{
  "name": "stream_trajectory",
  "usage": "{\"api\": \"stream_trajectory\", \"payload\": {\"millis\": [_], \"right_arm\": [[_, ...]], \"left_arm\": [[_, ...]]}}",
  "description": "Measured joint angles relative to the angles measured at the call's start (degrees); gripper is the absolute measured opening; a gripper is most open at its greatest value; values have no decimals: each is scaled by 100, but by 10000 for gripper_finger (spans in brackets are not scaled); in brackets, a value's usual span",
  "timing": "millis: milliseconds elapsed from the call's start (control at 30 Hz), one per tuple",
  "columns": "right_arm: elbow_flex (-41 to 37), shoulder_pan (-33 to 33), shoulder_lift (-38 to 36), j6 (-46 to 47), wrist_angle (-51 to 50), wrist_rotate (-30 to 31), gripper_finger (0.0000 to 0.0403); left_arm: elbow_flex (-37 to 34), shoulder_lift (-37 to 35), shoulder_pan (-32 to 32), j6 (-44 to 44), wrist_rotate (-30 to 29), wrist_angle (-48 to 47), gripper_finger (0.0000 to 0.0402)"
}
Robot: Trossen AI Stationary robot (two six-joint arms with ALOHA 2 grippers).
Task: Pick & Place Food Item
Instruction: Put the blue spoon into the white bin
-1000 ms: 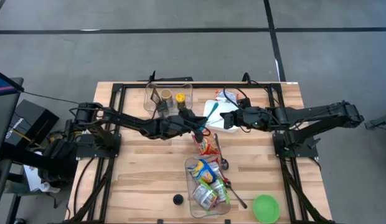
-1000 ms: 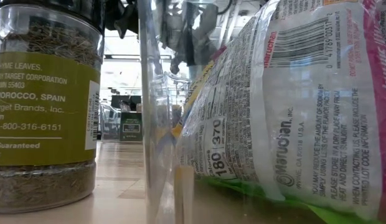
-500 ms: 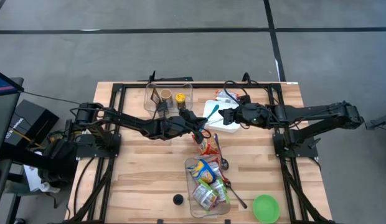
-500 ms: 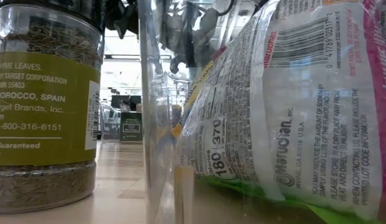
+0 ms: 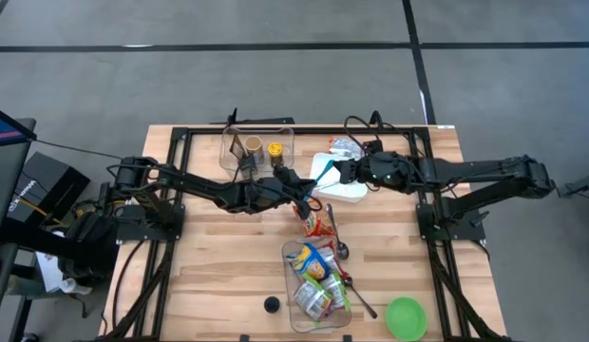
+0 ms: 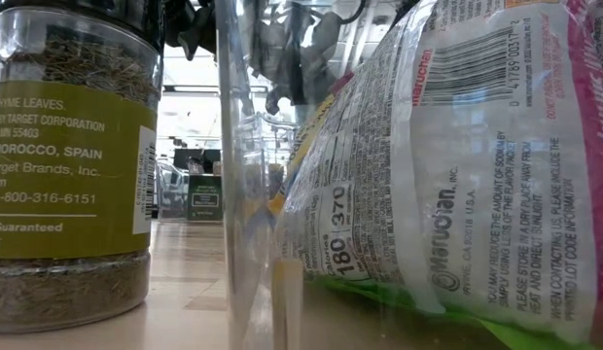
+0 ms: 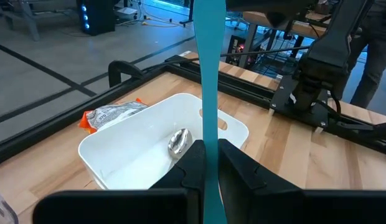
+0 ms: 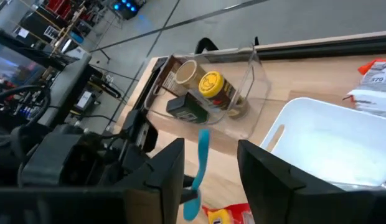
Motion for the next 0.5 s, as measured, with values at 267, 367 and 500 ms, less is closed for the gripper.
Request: {"api": "stream_trajectory", "payload": {"millis": [267,367,500], "right_arm": [[0,-218,0,0,14,-298,142],[0,-170,0,-2,13,-308,142],[0,-95,0,-4,13,-451,142]], "left_arm": [[-1,-2,-63,367,2,0,21],[-1,-4,-63,369,2,0,21],[-1,-4,-61,369,2,0,21]]}}
